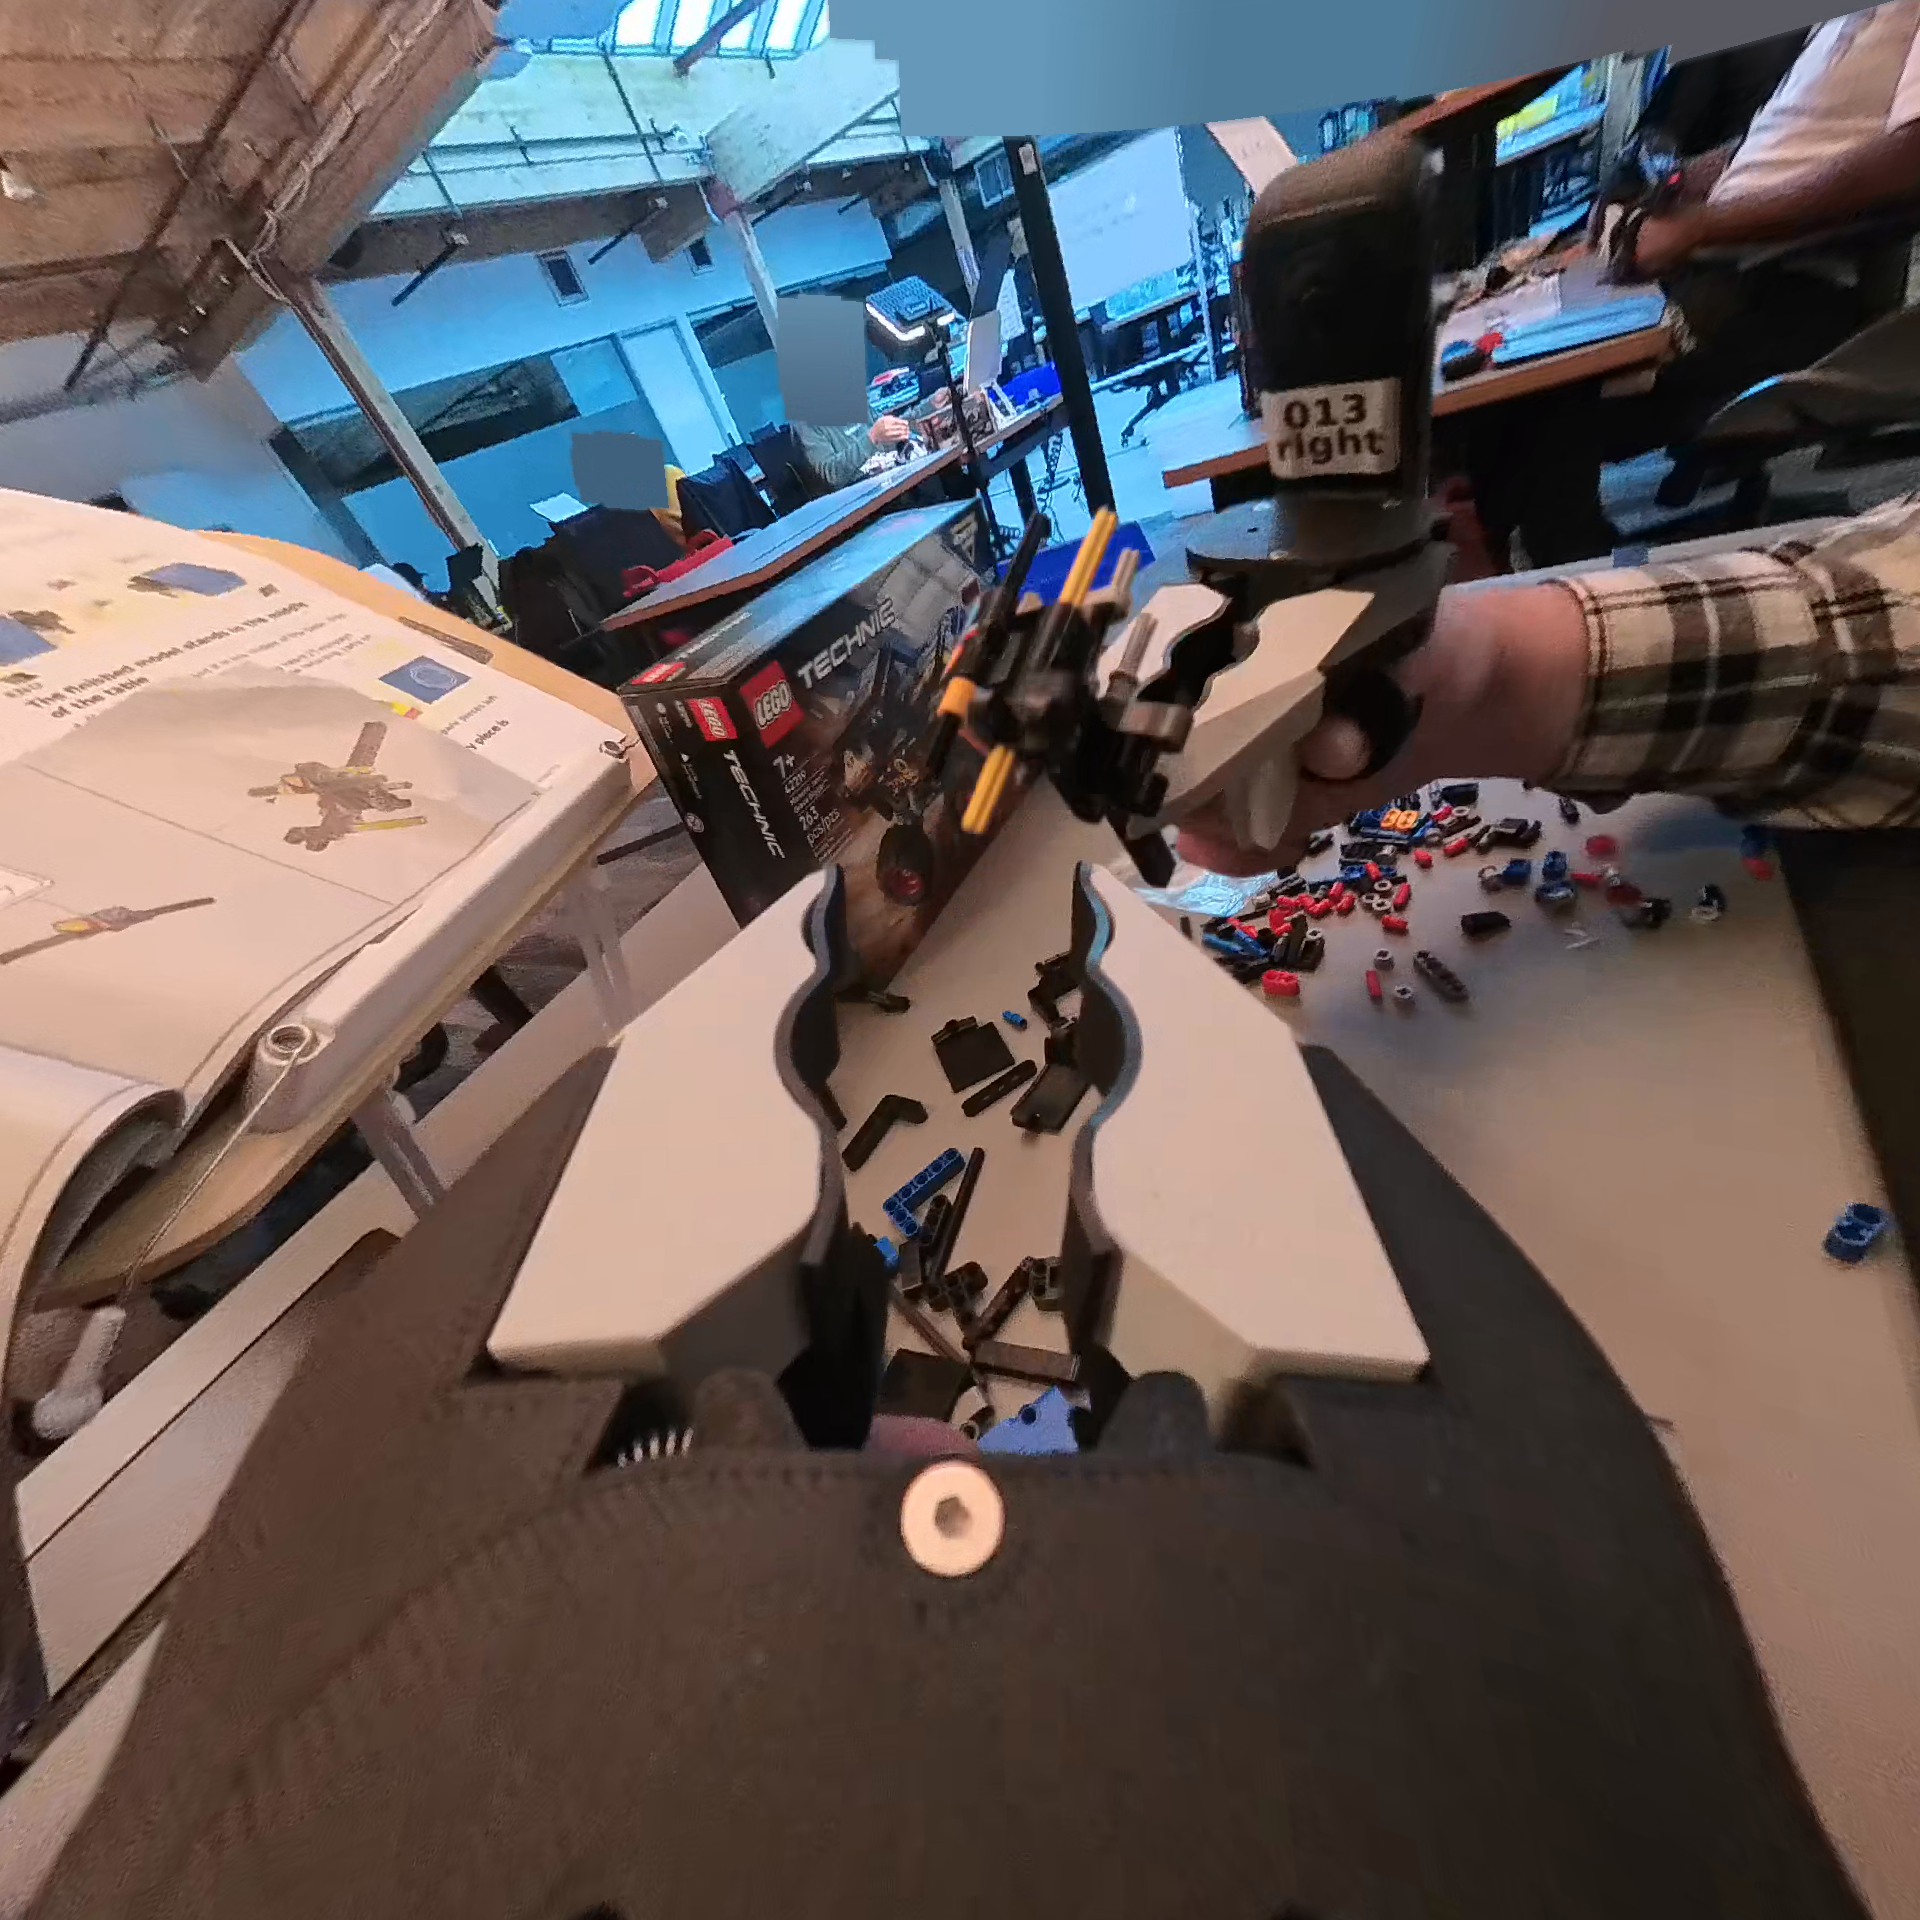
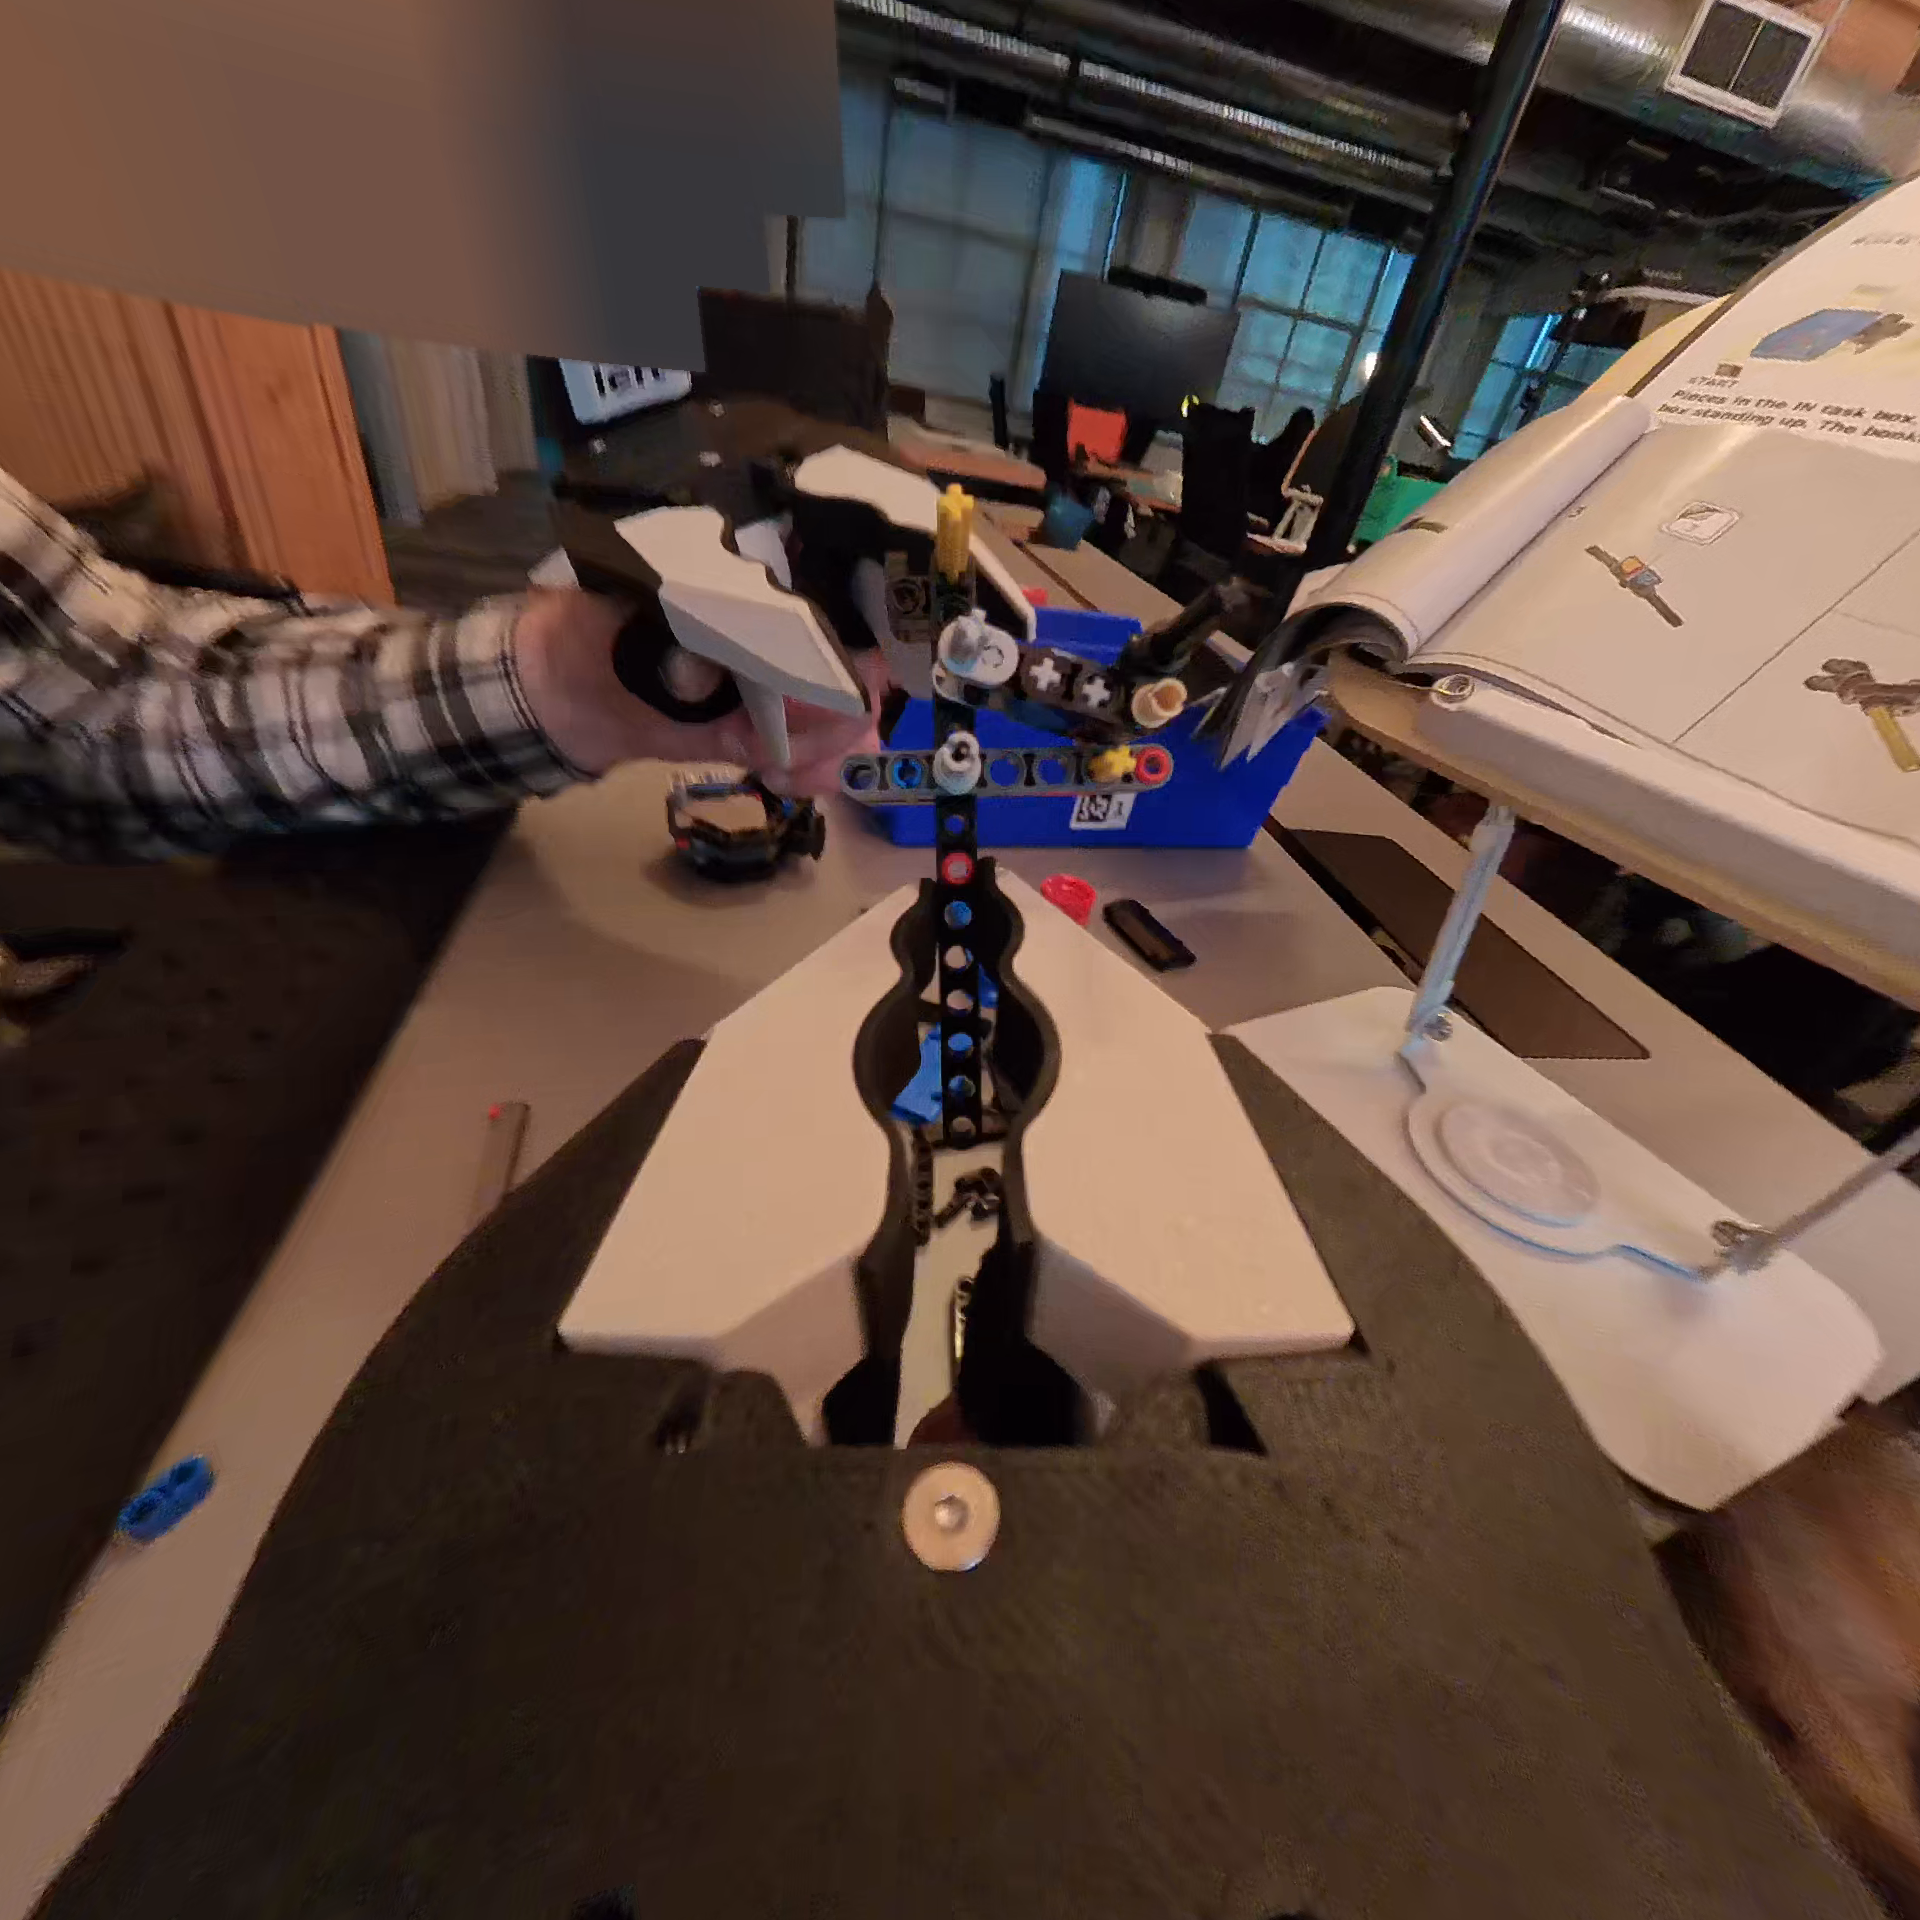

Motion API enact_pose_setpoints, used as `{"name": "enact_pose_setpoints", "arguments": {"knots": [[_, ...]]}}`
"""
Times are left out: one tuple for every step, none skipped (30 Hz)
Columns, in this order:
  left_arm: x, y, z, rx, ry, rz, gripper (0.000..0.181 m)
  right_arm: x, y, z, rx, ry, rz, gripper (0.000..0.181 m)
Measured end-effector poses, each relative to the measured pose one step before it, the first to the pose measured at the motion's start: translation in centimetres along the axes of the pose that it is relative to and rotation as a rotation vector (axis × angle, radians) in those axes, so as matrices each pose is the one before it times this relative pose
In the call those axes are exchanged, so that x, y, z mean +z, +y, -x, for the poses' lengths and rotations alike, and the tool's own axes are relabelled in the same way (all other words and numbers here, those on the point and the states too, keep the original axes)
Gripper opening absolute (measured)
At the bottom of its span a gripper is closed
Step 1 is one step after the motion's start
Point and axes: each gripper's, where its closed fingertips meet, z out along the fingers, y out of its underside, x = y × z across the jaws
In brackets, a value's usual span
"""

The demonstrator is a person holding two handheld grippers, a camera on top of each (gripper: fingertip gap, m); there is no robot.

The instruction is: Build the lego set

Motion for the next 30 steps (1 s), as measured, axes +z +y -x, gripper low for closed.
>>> {"name": "enact_pose_setpoints", "arguments": {"knots": [[-0.052, -0.019, 0.102, -0.0094, 0.0001, -0.0030, 0.040, -0.228, -0.389, -0.063, 0.0408, -0.0167, -0.0336, 0.004], [-0.029, 0.028, 0.043, -0.0088, 0.0022, -0.0008, 0.040, -0.250, -0.445, -0.021, 0.0428, -0.0196, -0.0370, 0.004], [0.005, 0.056, 0.000, -0.0065, 0.0032, 0.0011, 0.040, -0.246, -0.408, -0.015, 0.0336, -0.0179, -0.0341, 0.004], [0.011, 0.041, -0.016, -0.0028, 0.0015, 0.0009, 0.040, -0.219, -0.348, 0.020, 0.0235, -0.0161, -0.0294, 0.004], [0.032, 0.051, -0.048, 0.0002, 0.0016, 0.0023, 0.040, -0.211, -0.343, 0.057, 0.0195, -0.0155, -0.0284, 0.004], [0.050, 0.051, -0.067, 0.0014, 0.0018, 0.0037, 0.040, -0.182, -0.372, 0.105, 0.0195, -0.0173, -0.0289, 0.004], [0.053, 0.043, -0.112, 0.0014, 0.0039, 0.0028, 0.040, -0.153, -0.334, 0.103, 0.0166, -0.0154, -0.0258, 0.004], [0.054, 0.000, -0.135, 0.0015, 0.0045, 0.0008, 0.040, -0.112, -0.267, 0.126, 0.0108, -0.0137, -0.0202, 0.004], [0.056, -0.002, -0.124, 0.0017, 0.0038, 0.0006, 0.039, -0.089, -0.223, 0.181, 0.0085, -0.0155, -0.0168, 0.004], [0.062, 0.037, -0.108, 0.0014, 0.0034, 0.0017, 0.039, -0.080, -0.217, 0.193, 0.0088, -0.0158, -0.0163, 0.004], [0.066, 0.058, -0.082, 0.0009, 0.0026, 0.0029, 0.039, -0.061, -0.232, 0.167, 0.0094, -0.0142, -0.0166, 0.004], [0.057, 0.077, -0.056, 0.0003, 0.0017, 0.0022, 0.039, -0.056, -0.241, 0.131, 0.0104, -0.0119, -0.0170, 0.004], [0.056, 0.026, -0.041, -0.0023, 0.0018, -0.0001, 0.039, -0.071, -0.284, 0.124, 0.0137, -0.0126, -0.0190, 0.004], [0.057, 0.020, -0.034, -0.0059, 0.0027, -0.0008, 0.039, -0.058, -0.346, 0.175, 0.0182, -0.0160, -0.0225, 0.004], [0.071, -0.025, -0.069, -0.0084, 0.0039, -0.0024, 0.039, -0.049, -0.345, 0.212, 0.0181, -0.0183, -0.0222, 0.004], [0.079, -0.081, -0.103, -0.0097, 0.0045, -0.0054, 0.040, -0.011, -0.214, 0.144, 0.0137, -0.0124, -0.0144, 0.004], [0.104, -0.160, -0.172, -0.0134, 0.0078, -0.0087, 0.040, 0.031, -0.032, -0.017, 0.0101, -0.0020, -0.0037, 0.004], [0.148, -0.200, -0.219, -0.0163, 0.0089, -0.0104, 0.040, 0.070, 0.115, -0.046, 0.0094, -0.0007, 0.0029, 0.004], [0.200, -0.210, -0.254, -0.0143, 0.0077, -0.0096, 0.039, 0.105, 0.193, -0.014, 0.0098, -0.0031, 0.0050, 0.005], [0.242, -0.189, -0.310, -0.0116, 0.0075, -0.0081, 0.039, 0.183, 0.292, -0.047, 0.0059, 0.0015, 0.0087, 0.004], [0.276, -0.204, -0.423, -0.0100, 0.0113, -0.0095, 0.039, 0.268, 0.424, -0.103, -0.0026, 0.0071, 0.0175, 0.004], [0.291, -0.209, -0.572, -0.0082, 0.0178, -0.0118, 0.039, 0.337, 0.540, -0.011, -0.0071, 0.0046, 0.0247, 0.005], [0.304, -0.101, -0.501, -0.0050, 0.0121, -0.0060, 0.039, 0.342, 0.489, 0.065, -0.0064, 0.0008, 0.0229, 0.005], [0.280, -0.053, -0.412, 0.0000, 0.0070, -0.0032, 0.039, 0.337, 0.474, 0.007, -0.0085, 0.0054, 0.0228, 0.005], [0.225, -0.026, -0.371, -0.0002, 0.0075, -0.0023, 0.039, 0.325, 0.513, -0.029, -0.0124, 0.0090, 0.0274, 0.005], [0.179, -0.043, -0.313, -0.0036, 0.0082, -0.0058, 0.039, 0.286, 0.442, 0.059, -0.0127, 0.0040, 0.0244, 0.004], [0.140, -0.026, -0.202, -0.0086, 0.0052, -0.0064, 0.039, 0.259, 0.391, 0.074, -0.0125, 0.0039, 0.0223, 0.004], [0.081, -0.082, -0.068, -0.0114, 0.0006, -0.0119, 0.038, 0.246, 0.414, -0.016, -0.0167, 0.0095, 0.0262, 0.004], [0.062, -0.050, -0.091, -0.0131, 0.0054, -0.0104, 0.037, 0.206, 0.399, -0.001, -0.0172, 0.0090, 0.0252, 0.004], [0.059, 0.042, -0.107, -0.0116, 0.0081, -0.0039, 0.035, 0.168, 0.290, 0.009, -0.0110, 0.0066, 0.0180, 0.004]]}}
